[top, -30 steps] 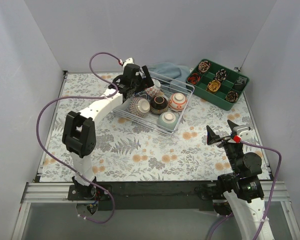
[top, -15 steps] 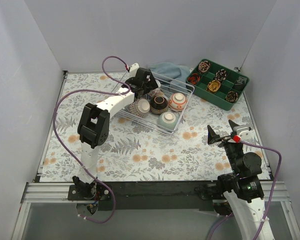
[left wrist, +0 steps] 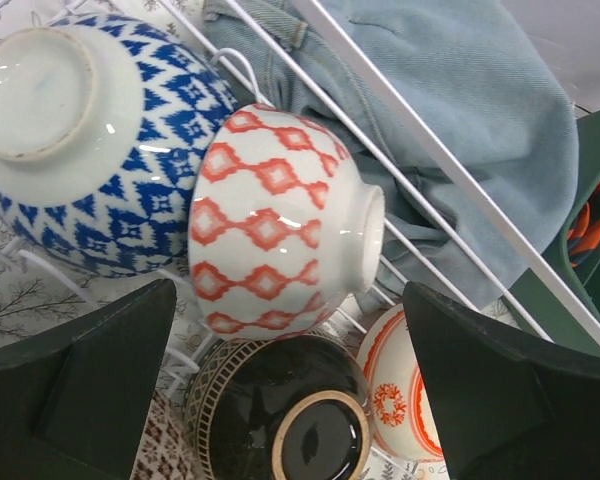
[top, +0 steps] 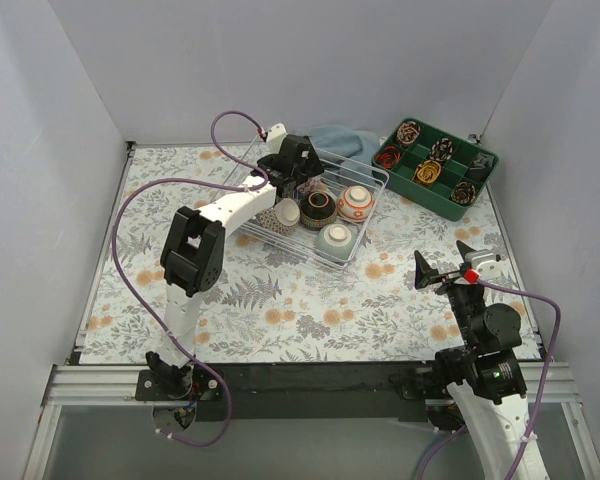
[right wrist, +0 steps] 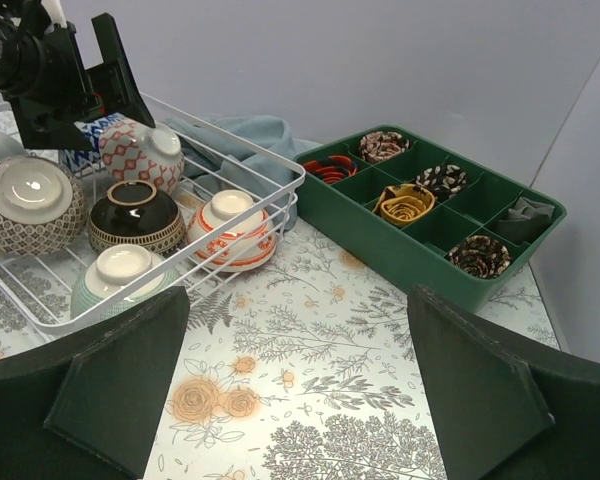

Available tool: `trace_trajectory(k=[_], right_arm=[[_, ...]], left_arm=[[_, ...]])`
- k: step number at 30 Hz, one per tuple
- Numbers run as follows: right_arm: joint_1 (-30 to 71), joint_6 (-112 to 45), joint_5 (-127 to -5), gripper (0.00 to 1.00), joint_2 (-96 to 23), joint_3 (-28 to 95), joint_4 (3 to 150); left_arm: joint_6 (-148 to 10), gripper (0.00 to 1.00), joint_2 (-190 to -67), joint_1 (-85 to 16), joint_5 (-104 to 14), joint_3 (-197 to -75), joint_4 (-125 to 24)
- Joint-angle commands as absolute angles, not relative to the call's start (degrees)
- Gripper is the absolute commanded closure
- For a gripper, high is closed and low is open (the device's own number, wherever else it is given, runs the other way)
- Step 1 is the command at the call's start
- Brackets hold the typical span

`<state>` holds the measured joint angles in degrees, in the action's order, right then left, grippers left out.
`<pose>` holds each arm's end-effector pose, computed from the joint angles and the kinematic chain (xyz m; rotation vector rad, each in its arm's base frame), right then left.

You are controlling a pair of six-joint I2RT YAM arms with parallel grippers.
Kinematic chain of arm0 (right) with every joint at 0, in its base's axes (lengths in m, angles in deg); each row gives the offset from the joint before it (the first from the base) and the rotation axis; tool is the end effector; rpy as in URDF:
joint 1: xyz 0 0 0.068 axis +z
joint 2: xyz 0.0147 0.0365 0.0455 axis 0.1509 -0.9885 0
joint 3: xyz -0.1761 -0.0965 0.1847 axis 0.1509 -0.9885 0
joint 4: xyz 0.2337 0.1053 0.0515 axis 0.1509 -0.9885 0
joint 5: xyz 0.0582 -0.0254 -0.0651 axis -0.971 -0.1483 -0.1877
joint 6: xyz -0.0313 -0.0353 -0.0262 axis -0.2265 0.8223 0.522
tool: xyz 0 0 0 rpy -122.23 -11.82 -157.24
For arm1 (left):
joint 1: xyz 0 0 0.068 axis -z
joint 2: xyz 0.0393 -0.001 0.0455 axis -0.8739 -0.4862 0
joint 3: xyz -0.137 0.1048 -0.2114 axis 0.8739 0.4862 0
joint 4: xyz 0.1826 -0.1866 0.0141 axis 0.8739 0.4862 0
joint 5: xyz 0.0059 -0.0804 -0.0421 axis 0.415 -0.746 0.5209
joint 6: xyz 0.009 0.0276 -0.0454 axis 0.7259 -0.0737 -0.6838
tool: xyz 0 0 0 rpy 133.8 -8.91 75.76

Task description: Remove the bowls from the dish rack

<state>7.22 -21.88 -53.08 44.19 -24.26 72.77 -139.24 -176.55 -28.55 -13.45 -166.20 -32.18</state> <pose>0.0750 0.0182 0.2726 -0.1689 1.3258 0.1089 0.4306 -0.2562 0.2388 -1.1329 1.9282 -0.6830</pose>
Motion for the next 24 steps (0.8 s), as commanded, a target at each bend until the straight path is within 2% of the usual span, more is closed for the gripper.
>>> trace_trajectory(k=[1,16,24], right_arm=[[7.7,-21.3,-51.7,0.01,54.2,-24.5,74.8],[8.0,-21.2,-51.5,0.01,54.5,-24.7,74.9],[8.0,-21.2,-51.3,0.02,54.7,-24.7,74.8]], left_arm=[[-138.1,0.02,-177.2,-28.1,-10.1,-169.3,-33.5],[-137.5,0.09,-180.1,-28.1,-9.3,-170.6,-33.3],[-137.6,0.21,-180.6,-28.0,-10.3,-170.4,-33.3]])
